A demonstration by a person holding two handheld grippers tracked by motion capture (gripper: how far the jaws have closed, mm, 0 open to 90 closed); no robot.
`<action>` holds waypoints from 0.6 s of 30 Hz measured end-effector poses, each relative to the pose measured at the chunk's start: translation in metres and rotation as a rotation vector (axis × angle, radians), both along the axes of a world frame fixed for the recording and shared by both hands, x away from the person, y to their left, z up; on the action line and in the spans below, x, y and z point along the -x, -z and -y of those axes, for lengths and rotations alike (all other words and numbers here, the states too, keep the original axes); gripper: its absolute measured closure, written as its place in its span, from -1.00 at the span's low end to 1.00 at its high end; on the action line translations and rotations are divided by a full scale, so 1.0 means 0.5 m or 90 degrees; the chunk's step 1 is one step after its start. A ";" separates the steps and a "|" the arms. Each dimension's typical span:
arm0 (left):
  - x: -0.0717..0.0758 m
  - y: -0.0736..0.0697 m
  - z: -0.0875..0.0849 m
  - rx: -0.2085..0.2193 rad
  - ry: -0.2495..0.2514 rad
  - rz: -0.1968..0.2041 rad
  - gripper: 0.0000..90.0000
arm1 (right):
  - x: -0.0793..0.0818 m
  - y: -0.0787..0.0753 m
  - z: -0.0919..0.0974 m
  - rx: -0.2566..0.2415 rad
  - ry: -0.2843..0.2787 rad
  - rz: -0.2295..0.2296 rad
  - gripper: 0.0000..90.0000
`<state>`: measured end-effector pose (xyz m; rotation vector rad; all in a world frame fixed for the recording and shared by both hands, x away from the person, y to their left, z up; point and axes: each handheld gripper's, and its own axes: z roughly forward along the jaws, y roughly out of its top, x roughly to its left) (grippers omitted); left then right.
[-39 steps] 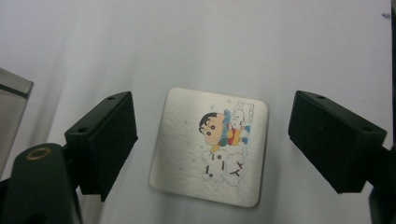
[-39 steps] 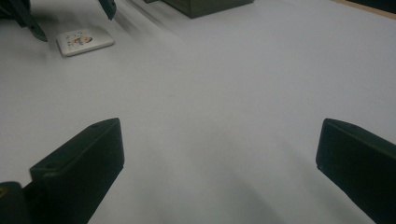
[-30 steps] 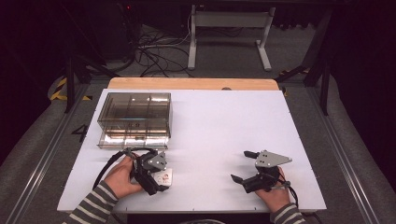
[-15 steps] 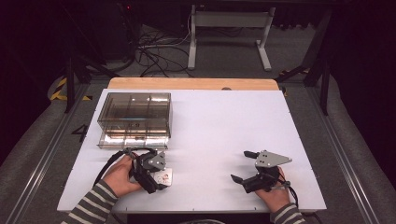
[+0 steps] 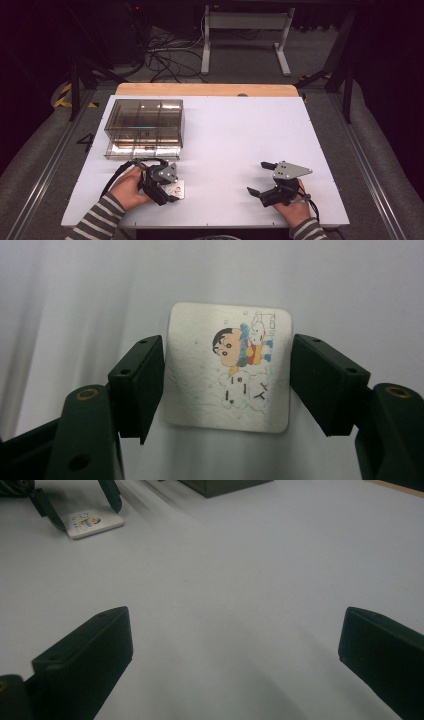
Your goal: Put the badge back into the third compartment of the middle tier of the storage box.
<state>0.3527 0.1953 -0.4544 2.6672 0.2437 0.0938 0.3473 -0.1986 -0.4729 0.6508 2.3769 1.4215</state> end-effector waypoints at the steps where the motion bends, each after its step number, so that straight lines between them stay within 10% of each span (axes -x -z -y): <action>1: 0.000 0.000 0.000 0.000 0.000 0.000 -0.28 | 0.000 0.000 0.000 0.001 0.000 0.000 -0.96; 18: 0.012 -0.033 -0.010 0.026 -0.009 0.049 -0.27 | -0.001 0.000 0.001 0.003 0.002 0.001 -0.96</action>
